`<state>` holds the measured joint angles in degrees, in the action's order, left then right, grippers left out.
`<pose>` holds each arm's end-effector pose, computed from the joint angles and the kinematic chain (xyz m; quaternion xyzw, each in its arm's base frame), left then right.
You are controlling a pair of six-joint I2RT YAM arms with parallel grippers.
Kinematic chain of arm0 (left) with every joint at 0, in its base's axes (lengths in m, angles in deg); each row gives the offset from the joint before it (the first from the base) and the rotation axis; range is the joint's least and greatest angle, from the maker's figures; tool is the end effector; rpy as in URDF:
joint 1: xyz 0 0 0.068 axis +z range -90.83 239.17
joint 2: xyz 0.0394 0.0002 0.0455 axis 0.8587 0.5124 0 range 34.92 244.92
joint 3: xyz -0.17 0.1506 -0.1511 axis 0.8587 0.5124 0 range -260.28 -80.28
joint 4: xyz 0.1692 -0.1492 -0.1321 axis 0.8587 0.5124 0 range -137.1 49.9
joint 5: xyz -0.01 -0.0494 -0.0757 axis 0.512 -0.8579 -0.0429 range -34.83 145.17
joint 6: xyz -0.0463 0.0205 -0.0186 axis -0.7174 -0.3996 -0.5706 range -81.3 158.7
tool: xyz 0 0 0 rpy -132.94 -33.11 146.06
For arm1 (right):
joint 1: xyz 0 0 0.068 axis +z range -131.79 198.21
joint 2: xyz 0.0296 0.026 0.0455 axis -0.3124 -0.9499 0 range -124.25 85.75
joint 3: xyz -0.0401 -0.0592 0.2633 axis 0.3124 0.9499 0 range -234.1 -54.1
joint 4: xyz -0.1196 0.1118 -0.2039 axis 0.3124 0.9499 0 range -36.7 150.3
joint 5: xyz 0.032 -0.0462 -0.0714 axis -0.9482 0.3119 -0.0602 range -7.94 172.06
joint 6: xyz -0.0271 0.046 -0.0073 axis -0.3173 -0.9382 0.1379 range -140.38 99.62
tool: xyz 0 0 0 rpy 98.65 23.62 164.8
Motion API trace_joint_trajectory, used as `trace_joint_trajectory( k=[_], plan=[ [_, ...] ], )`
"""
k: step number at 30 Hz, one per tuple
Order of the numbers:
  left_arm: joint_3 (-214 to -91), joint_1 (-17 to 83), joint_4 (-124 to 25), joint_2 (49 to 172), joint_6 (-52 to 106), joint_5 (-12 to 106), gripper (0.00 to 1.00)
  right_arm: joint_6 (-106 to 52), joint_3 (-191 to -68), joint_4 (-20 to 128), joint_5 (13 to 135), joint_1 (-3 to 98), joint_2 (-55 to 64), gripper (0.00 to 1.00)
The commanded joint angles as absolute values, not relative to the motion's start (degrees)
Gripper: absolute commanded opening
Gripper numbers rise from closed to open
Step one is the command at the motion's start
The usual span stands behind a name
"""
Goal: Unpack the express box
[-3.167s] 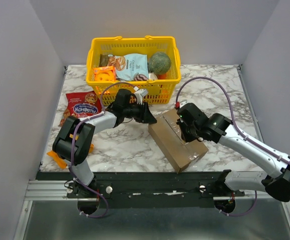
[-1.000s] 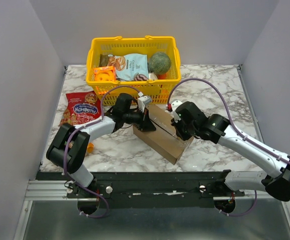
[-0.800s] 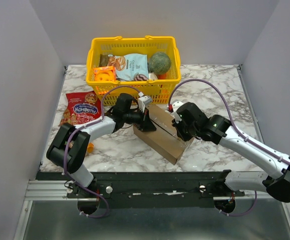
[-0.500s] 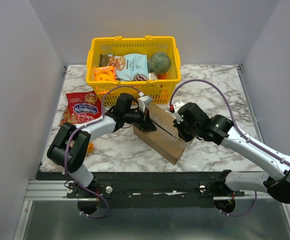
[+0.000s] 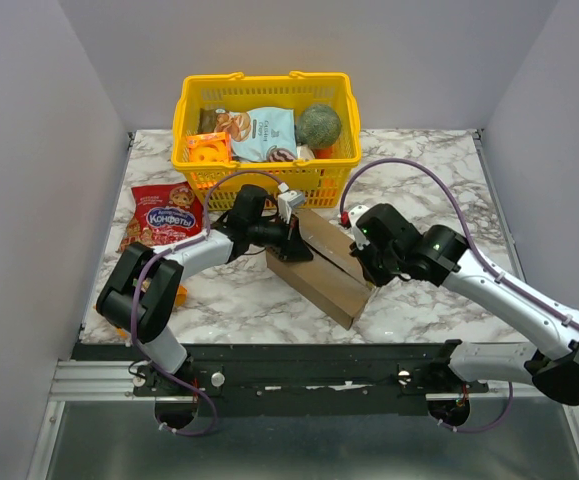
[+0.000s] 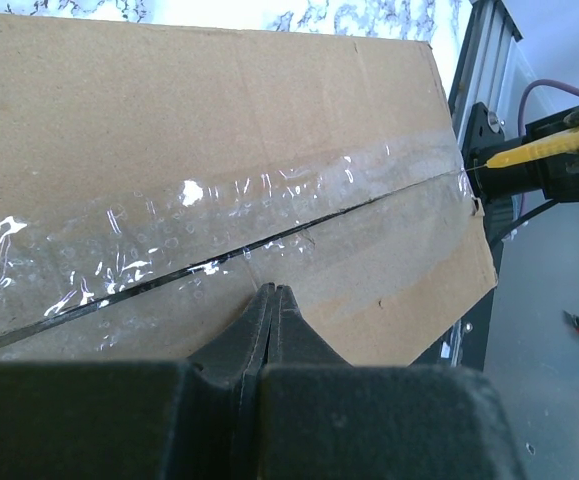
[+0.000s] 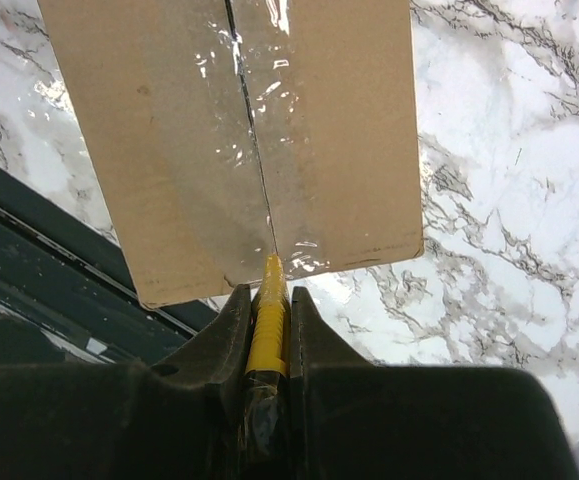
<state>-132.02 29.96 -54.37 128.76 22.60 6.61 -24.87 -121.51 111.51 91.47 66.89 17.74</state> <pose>0.2836 -0.1891 0.2015 0.2814 0.7809 -0.4989 0.2491 0.1516 0.1639 0.3225 -0.3406 0.8977 0.0493 0.2750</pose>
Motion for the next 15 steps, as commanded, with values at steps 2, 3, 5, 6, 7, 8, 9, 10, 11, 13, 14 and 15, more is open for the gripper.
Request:
trace_joint_trajectory(
  k=[2, 3, 5, 6, 7, 8, 9, 10, 11, 13, 14, 15],
  plan=[
    [-131.3, 30.8, -50.9, 131.2, 25.4, 13.1, 0.0, -24.9, -124.0, 118.4, 89.8, 67.1, 16.8, 0.0],
    [-131.4, 30.9, -50.9, 131.3, 25.3, 13.0, 0.0, -24.8, -124.1, 118.5, 89.6, 67.1, 16.6, 0.0],
    [-131.4, 31.0, -50.8, 131.3, 25.4, 13.2, 0.0, -24.8, -124.5, 118.9, 89.4, 67.2, 16.2, 0.0],
    [-131.5, 31.0, -50.8, 131.2, 25.5, 13.1, 0.0, -24.8, -124.7, 119.0, 89.3, 67.2, 16.1, 0.0],
    [-131.4, 31.1, -50.8, 131.2, 25.5, 13.1, 0.0, -24.8, -124.8, 119.1, 89.2, 67.1, 16.1, 0.01],
    [-131.3, 31.2, -50.8, 131.1, 25.4, 13.1, 0.0, -24.7, -125.0, 119.4, 89.2, 67.1, 16.0, 0.0],
    [-131.2, 31.3, -50.8, 131.1, 25.5, 13.1, 0.0, -24.8, -125.1, 119.5, 89.3, 67.1, 15.9, 0.0],
    [-131.3, 31.4, -50.8, 131.0, 25.4, 13.1, 0.0, -24.6, -125.2, 119.6, 89.5, 67.2, 15.9, 0.0],
    [-131.3, 31.4, -50.9, 131.1, 25.3, 12.9, 0.0, -24.6, -125.4, 119.8, 89.7, 67.1, 15.9, 0.0],
    [-131.4, 31.4, -50.8, 131.0, 25.1, 12.5, 0.0, -24.3, -125.9, 120.2, 92.1, 67.2, 16.1, 0.0],
    [-131.9, 31.4, -50.9, 130.9, 25.1, 12.3, 0.0, -24.0, -126.0, 120.2, 93.3, 67.2, 16.4, 0.0],
    [-132.2, 31.4, -50.9, 130.5, 25.0, 11.6, 0.0, -23.6, -125.9, 120.1, 94.4, 67.1, 16.7, 0.0]
  ],
)
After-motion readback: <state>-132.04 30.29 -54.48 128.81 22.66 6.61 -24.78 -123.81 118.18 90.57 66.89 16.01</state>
